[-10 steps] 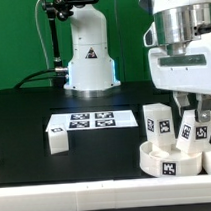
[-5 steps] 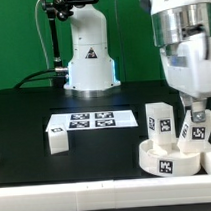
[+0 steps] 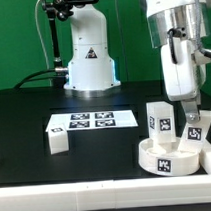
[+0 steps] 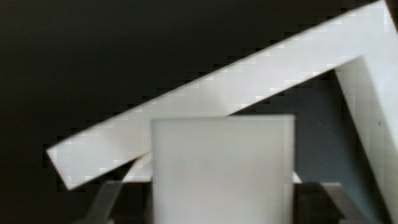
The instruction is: Assemble stool
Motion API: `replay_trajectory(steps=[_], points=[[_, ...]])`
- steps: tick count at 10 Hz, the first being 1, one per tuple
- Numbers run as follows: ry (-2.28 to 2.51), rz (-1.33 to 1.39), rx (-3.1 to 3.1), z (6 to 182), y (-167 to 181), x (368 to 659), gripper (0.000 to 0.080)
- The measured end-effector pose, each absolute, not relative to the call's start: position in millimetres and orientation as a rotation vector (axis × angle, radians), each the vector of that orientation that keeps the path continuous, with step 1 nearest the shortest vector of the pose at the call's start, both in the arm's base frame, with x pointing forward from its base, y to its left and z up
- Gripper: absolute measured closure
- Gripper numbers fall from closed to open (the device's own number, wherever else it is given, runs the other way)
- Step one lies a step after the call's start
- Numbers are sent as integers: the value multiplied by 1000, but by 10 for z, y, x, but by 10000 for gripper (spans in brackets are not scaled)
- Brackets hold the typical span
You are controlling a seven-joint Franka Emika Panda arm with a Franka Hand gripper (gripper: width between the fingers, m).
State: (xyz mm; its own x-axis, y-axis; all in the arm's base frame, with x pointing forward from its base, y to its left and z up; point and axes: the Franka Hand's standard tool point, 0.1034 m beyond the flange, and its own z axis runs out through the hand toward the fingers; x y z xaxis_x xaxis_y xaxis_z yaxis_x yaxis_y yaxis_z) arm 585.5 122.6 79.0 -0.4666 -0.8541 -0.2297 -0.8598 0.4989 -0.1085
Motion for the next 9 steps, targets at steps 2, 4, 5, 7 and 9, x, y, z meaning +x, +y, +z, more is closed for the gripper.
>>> replay_trajectory(steps=[2, 4, 5, 7, 9], points=[[2558, 58, -1317, 792, 1224, 5858, 459], [2547, 58, -1336, 787, 1225, 5854, 397], [2514, 61, -1417, 789, 1215, 5842, 397], [2385, 38, -1624, 921, 1048, 5890, 168], [2222, -11, -1838, 1025, 772, 5934, 153]])
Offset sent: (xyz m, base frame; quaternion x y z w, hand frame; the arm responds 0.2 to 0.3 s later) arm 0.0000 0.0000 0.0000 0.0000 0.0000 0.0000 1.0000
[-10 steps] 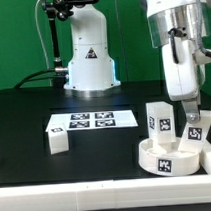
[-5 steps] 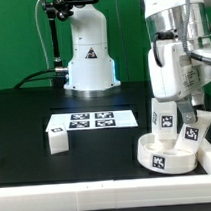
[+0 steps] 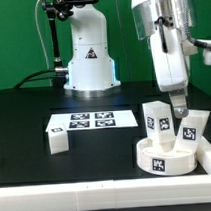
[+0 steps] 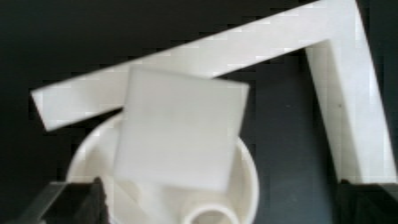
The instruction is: Assemble stool
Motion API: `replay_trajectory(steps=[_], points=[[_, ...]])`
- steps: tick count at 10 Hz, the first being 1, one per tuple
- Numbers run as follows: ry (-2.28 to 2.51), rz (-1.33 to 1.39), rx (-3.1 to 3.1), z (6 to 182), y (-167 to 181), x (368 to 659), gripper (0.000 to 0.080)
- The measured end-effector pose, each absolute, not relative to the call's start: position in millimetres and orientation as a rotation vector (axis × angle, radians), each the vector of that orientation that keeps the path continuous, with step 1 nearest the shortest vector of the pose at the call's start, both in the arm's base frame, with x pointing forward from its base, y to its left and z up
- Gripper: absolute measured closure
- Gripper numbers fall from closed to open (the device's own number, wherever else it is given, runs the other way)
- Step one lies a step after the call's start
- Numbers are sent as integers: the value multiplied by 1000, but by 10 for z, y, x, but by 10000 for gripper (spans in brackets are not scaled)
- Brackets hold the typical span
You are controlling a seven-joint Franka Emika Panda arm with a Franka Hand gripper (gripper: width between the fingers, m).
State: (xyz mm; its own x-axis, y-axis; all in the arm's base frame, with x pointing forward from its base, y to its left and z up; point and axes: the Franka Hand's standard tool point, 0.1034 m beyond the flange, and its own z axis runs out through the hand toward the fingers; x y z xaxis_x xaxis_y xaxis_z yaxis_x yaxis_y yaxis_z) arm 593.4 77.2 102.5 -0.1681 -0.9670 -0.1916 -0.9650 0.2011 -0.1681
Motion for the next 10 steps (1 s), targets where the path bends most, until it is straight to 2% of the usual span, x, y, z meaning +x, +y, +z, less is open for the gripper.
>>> replay_trajectory(steps=[2, 6, 8, 10], points=[[2184, 0, -1898, 1140, 473, 6077, 151], [2128, -5, -1991, 1127, 505, 6073, 151], [1804, -60, -2366, 1168, 377, 6232, 151], [1608, 4, -2565, 1111, 224, 6104, 151]])
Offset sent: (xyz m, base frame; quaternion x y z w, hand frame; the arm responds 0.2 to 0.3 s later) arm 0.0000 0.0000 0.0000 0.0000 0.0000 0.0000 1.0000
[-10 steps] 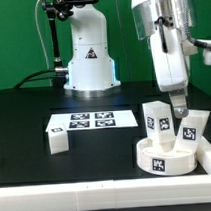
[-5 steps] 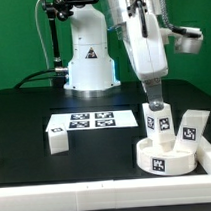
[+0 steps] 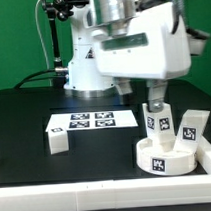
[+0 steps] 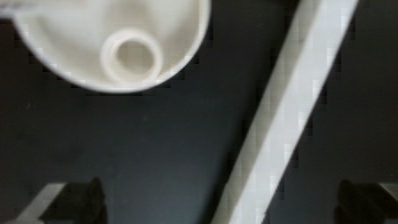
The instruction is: Assemble stool
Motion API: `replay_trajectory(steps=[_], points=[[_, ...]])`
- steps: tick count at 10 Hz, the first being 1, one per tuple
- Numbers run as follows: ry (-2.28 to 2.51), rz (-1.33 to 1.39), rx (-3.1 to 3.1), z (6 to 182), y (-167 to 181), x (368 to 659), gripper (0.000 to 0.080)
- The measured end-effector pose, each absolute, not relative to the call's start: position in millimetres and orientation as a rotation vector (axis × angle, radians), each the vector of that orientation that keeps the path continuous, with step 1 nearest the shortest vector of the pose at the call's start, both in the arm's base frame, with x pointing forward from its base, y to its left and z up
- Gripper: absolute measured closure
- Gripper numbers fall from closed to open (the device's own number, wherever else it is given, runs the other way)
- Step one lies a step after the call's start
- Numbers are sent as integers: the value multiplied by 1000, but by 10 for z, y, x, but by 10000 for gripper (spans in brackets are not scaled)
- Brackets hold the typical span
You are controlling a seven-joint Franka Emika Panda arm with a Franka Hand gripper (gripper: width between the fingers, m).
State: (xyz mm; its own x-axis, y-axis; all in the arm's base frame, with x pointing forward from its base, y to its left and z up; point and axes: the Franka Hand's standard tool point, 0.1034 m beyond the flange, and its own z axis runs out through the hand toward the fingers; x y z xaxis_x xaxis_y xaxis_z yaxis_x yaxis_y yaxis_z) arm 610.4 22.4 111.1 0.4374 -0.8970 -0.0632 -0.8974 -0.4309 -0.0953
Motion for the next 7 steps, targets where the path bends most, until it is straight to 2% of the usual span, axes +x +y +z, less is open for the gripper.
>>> replay_trajectory(steps=[4, 7], points=[[1507, 14, -2631, 1097, 217, 6088, 151], [770, 17, -3011, 1003, 56, 6044, 151]])
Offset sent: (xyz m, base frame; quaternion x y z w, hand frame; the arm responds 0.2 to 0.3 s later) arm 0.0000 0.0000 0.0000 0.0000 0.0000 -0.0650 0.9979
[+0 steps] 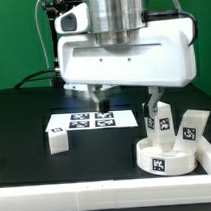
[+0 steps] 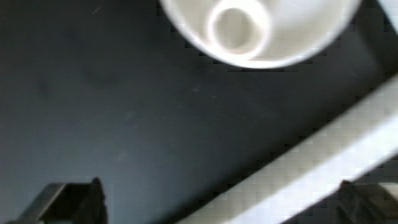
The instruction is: Assemble stool
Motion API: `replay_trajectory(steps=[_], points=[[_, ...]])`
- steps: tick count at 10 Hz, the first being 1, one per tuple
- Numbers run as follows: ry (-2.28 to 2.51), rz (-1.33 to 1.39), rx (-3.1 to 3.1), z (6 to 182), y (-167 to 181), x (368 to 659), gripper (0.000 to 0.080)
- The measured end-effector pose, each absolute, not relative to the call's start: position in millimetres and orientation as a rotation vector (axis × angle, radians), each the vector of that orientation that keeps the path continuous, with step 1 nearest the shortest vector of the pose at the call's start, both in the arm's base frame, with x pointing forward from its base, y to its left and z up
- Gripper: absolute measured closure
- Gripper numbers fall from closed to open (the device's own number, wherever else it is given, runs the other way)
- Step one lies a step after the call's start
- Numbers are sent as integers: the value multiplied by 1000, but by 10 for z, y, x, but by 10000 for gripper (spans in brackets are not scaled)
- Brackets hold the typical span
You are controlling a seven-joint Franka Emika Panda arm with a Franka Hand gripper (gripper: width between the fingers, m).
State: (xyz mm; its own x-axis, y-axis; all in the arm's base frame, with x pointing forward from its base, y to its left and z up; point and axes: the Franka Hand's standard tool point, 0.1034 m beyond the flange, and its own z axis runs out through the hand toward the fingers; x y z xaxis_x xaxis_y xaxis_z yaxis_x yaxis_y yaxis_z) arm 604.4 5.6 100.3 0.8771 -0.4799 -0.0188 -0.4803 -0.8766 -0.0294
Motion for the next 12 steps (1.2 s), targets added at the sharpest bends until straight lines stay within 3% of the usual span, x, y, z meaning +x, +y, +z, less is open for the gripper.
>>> replay_trajectory(steps=[8, 10, 12], points=[[-12, 1, -3166, 921, -63, 5997, 151], [-118, 2, -3177, 750, -481, 5649, 151], [-151, 18, -3180, 657, -808, 5496, 151]])
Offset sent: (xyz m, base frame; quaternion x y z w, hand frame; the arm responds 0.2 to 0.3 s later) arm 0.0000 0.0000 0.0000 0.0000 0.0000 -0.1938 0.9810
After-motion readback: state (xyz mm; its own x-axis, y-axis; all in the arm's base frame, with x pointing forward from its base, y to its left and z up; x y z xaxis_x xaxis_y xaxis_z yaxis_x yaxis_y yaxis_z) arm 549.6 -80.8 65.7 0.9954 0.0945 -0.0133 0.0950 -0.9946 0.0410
